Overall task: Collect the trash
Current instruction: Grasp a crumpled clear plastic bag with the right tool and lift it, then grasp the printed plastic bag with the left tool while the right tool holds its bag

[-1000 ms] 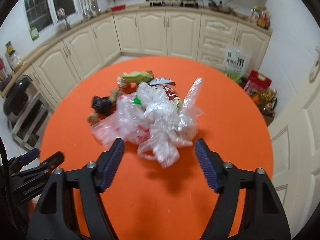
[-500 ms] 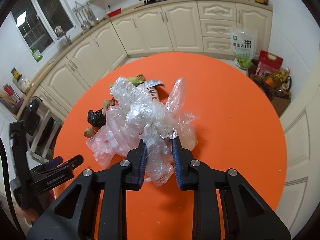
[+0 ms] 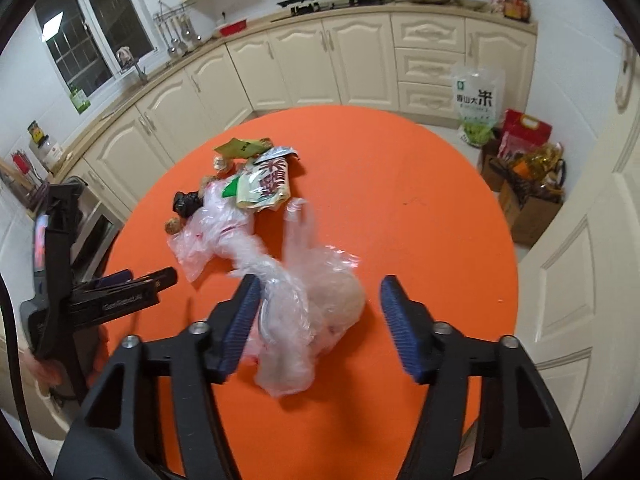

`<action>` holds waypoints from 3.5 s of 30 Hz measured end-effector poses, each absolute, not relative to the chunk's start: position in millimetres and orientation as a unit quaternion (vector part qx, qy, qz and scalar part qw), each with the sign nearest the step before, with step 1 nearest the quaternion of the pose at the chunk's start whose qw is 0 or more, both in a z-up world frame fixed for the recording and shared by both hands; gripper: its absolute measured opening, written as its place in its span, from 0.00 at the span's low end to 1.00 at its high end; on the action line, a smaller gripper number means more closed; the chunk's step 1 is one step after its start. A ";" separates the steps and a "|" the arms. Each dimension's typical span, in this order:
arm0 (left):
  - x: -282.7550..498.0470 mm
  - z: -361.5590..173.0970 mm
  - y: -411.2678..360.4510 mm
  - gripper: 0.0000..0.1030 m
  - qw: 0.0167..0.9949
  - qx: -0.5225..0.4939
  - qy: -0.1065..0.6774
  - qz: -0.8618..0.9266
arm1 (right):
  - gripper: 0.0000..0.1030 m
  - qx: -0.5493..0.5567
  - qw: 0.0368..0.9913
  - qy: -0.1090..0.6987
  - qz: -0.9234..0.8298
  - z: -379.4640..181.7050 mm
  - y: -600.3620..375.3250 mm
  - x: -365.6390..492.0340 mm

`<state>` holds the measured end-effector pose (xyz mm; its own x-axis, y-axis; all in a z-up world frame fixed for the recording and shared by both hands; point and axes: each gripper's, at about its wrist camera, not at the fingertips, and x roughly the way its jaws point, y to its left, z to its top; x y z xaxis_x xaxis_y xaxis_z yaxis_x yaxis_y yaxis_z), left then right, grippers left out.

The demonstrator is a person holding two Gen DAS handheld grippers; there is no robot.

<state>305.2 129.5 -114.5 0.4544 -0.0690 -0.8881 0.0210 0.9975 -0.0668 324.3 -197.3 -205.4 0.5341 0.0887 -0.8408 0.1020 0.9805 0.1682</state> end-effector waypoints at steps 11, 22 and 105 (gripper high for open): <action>294.4 -114.8 138.7 0.79 0.849 -0.026 0.528 -0.022 | 0.23 0.082 0.868 0.491 0.004 -220.2 -171.9 334.1; 293.4 -115.3 167.2 0.79 0.848 -0.049 0.528 -0.006 | 0.59 0.042 0.901 0.431 0.006 -173.2 -140.0 333.6; 272.4 -118.4 -71.6 0.42 0.788 0.013 0.555 -0.267 | 0.20 0.208 0.867 0.445 -0.079 -202.5 -312.0 222.5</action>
